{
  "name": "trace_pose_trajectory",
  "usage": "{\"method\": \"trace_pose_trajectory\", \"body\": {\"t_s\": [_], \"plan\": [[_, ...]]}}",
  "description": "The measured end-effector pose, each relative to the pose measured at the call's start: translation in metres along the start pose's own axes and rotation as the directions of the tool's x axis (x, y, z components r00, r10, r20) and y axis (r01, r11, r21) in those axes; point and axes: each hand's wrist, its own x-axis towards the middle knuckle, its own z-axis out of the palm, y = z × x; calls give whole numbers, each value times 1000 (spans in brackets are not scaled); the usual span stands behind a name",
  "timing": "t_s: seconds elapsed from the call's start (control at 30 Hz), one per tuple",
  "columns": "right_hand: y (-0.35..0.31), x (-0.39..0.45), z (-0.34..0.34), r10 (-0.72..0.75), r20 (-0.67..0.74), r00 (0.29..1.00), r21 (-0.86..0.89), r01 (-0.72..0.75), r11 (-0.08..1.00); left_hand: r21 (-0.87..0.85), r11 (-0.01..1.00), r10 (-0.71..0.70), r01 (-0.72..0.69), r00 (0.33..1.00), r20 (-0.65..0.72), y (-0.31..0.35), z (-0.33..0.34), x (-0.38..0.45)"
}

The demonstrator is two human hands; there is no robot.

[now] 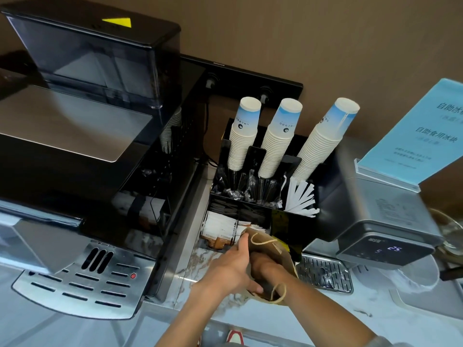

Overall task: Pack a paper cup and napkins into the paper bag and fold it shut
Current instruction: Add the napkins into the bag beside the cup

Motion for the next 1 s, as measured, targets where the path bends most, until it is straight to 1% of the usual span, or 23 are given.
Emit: {"method": "trace_pose_trajectory", "body": {"t_s": [0.1, 0.23, 0.27, 0.3, 0.37, 0.4, 0.47, 0.57, 0.73, 0.83, 0.9, 0.93, 0.97, 1.0], "plan": [[6, 1, 3, -8, 6, 1000, -11, 8, 1000, -7, 1000, 4, -4, 1000, 0, 0, 2, 2], [6, 3, 3, -4, -35, 999, -144, -1, 990, -7, 1000, 12, -12, 1000, 2, -1, 3, 6], [3, 6, 4, 1, -18, 1000, -205, -5, 979, -5, 1000, 15, -15, 1000, 2, -2, 4, 6], [0, 9, 5, 19, 21, 1000, -310, -12, 951, -3, 1000, 18, -18, 1000, 2, -2, 4, 7], [-7, 10, 4, 67, 87, 994, -535, -10, 845, 0, 1000, 26, -26, 1000, 2, -3, 5, 8], [-10, 11, 3, 67, 109, 992, -600, 12, 800, 3, 1000, 30, -30, 1000, 2, -4, 6, 9], [-13, 10, -1, 62, 138, 988, -657, 45, 752, 8, 999, 32, -32, 999, 3, -4, 6, 11], [-21, -4, -16, 31, 147, 989, -627, 69, 776, 7, 999, 34, -34, 999, 7, -3, 5, 12], [-28, -30, -50, -65, 165, 984, -579, 150, 801, 35, 999, 40, -41, 999, 32, 3, -3, 7], [-13, -50, -75, -159, 125, 979, -493, 200, 846, 27, 994, 104, -104, 995, -1, 6, -10, -3], [10, -65, -95, -193, 82, 978, -335, 209, 919, -19, 988, 153, -154, 988, -34, 4, -18, -11], [26, -72, -105, -208, 61, 976, -208, 216, 954, -59, 981, 181, -183, 982, -50, 1, -24, -16], [42, -79, -114, -228, 34, 973, -45, 230, 972, -107, 971, 207, -214, 976, -69, -3, -30, -21], [57, -87, -120, -242, -12, 970, 126, 242, 962, -158, 958, 225, -238, 969, -99, -8, -36, -25]]}}
